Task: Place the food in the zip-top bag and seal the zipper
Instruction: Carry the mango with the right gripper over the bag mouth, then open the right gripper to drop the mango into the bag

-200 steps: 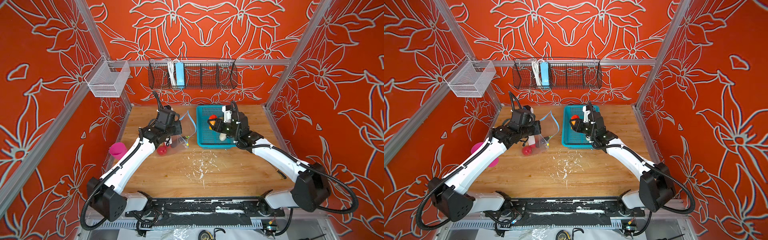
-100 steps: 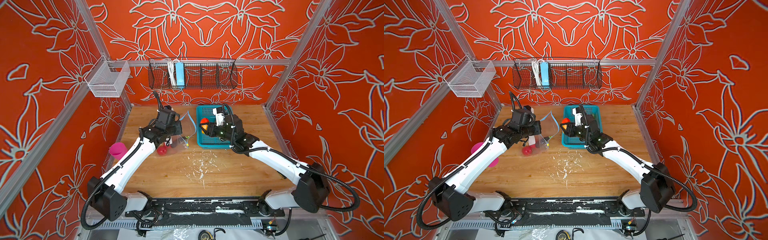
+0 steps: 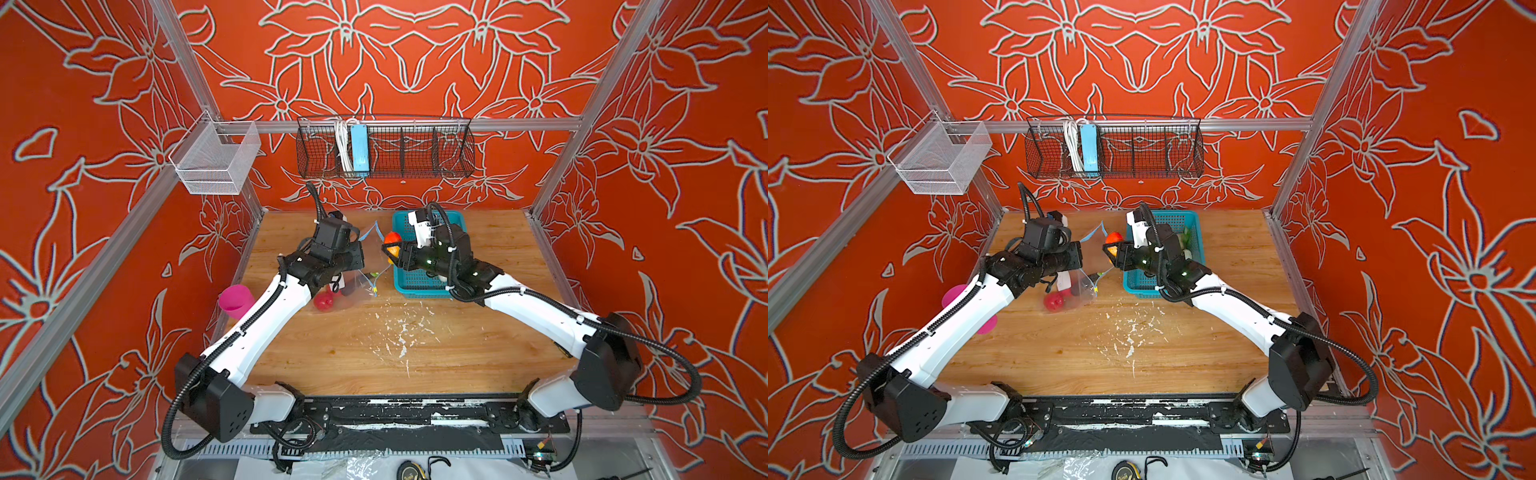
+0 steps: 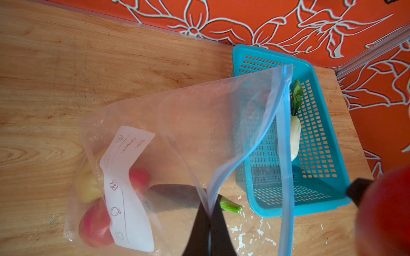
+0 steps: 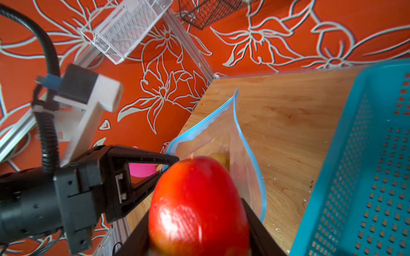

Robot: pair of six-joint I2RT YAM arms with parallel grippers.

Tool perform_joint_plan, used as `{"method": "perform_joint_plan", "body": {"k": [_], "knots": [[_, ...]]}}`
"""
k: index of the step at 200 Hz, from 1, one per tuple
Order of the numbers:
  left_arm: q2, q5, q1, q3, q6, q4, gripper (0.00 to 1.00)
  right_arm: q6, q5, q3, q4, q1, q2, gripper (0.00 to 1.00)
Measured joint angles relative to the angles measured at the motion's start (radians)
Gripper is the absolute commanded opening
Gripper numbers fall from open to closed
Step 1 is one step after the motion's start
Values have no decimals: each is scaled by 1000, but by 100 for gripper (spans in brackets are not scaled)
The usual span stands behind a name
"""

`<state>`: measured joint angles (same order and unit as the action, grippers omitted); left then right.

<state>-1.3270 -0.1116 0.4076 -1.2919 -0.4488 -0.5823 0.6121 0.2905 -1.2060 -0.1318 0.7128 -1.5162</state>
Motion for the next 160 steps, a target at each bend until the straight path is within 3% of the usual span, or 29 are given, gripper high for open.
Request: {"method": "perform_joint_plan", "body": {"k": [160], "knots": [[0, -1, 0, 0, 0, 0, 0, 1, -48, -193, 167, 69, -160, 33]]}}
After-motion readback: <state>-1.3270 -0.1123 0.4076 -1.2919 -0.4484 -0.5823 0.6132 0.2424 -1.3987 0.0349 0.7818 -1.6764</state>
